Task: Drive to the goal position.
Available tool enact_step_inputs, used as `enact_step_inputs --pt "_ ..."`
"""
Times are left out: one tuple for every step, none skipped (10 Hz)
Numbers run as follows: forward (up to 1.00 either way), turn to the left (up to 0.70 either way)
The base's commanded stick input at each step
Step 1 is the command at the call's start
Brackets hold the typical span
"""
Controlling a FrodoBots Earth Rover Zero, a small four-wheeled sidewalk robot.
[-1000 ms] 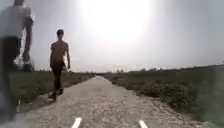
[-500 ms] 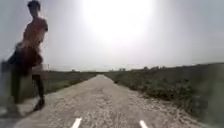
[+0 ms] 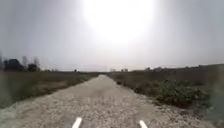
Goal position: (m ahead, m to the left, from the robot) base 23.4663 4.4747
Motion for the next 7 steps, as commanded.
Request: enact_step_inputs --pt "0.7 0.0" --pt "0.7 0.0" --pt "0.7 0.0" --pt "0.7 0.0" --pt "0.7 0.0" --pt "0.7 0.0" --pt "0.7 0.0"
